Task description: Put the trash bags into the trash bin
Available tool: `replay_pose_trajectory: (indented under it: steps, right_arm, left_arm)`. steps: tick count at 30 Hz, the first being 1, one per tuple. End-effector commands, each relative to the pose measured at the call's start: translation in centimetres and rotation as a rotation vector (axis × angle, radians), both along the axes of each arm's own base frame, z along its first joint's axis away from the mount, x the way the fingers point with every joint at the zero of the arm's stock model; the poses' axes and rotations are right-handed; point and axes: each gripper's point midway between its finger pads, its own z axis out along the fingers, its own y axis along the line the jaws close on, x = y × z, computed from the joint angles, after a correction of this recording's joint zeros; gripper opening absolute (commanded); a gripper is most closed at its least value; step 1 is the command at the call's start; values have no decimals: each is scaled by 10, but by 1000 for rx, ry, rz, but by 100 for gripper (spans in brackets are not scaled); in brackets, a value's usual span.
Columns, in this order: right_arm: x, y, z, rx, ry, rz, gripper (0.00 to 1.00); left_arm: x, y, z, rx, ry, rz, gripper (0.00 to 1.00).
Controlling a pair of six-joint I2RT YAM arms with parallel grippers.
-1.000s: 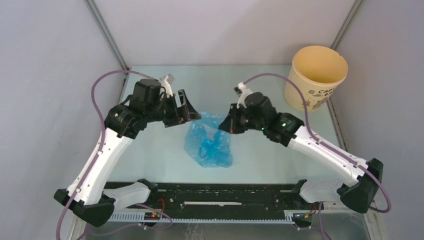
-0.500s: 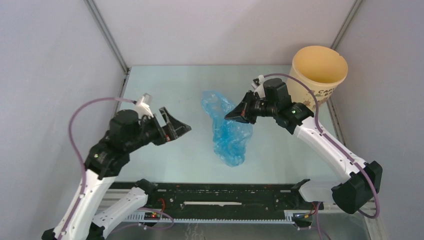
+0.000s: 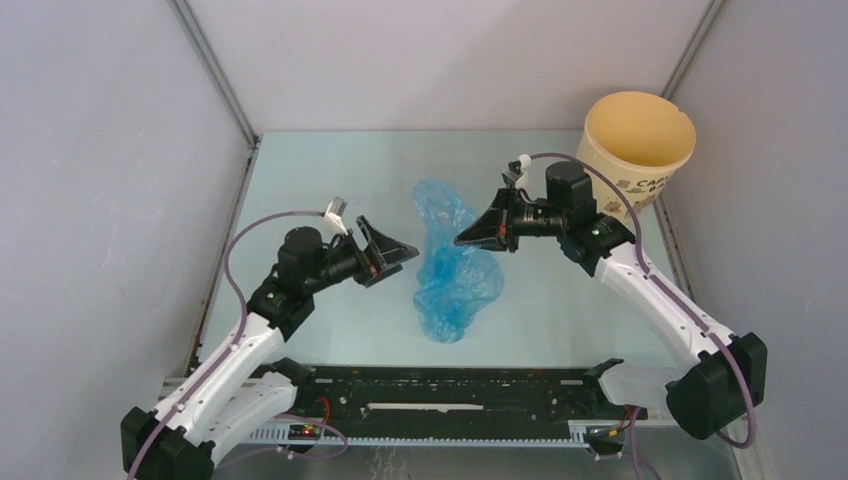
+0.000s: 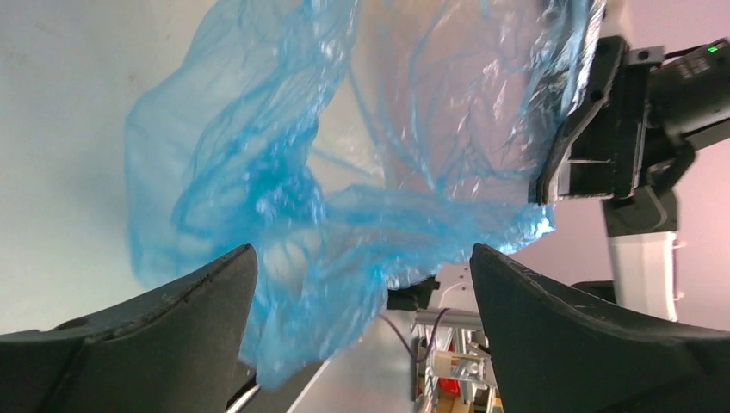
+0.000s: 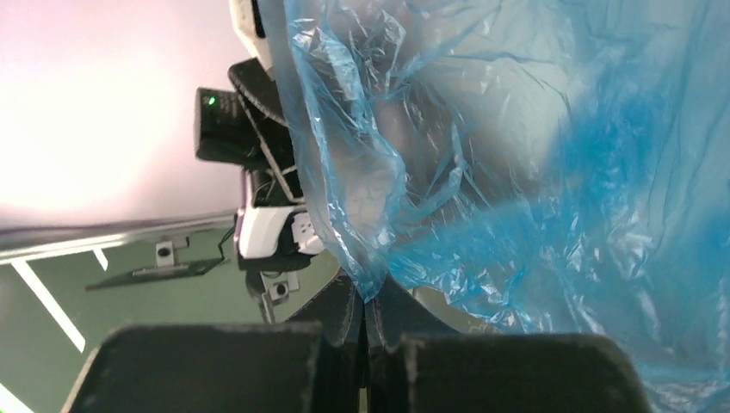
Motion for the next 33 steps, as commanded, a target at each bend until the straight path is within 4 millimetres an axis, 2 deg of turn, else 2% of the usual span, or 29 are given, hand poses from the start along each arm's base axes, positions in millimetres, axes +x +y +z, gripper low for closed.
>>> replay_pose_trajectory:
  steps: [1,6,11,14,15,19,22,25,26,29,32,33]
  right_arm:
    - [-24,-4,43,170,-133,136,0]
    - [-24,-7,52,218,-170,167,0]
    - [-21,-8,63,252,-191,165,0]
    - [-19,-9,67,264,-200,154,0]
    - [-19,-9,69,268,-205,151,0]
    - [-17,-10,72,269,-216,135,0]
    - [-13,-14,68,253,-218,113,0]
    - [-9,-20,65,233,-222,81,0]
    - [-8,-22,65,230,-225,73,0]
    - [-6,-27,63,217,-226,57,0]
    - [-6,-35,49,161,-205,30,0]
    - [-6,-38,39,126,-193,20,0]
  left_arm:
    - [9,-6,28,-105,-136,-6,97]
    - [15,-11,2,-40,-109,-43,99]
    - [24,-21,-6,-83,-108,-74,100]
    - [27,-31,-22,-74,-62,-125,100]
    - [25,-35,-21,-92,-55,-141,100]
    - [13,-50,6,-189,-110,-216,96]
    - [4,-49,10,-216,-108,-225,79]
    - [-1,-43,7,-221,-92,-205,67]
    - [-4,-41,9,-226,-100,-205,58]
    - [-6,-38,13,-185,-105,-216,21]
    - [-1,-23,7,-59,-77,-177,2]
    - [2,-17,8,-26,-76,-153,0]
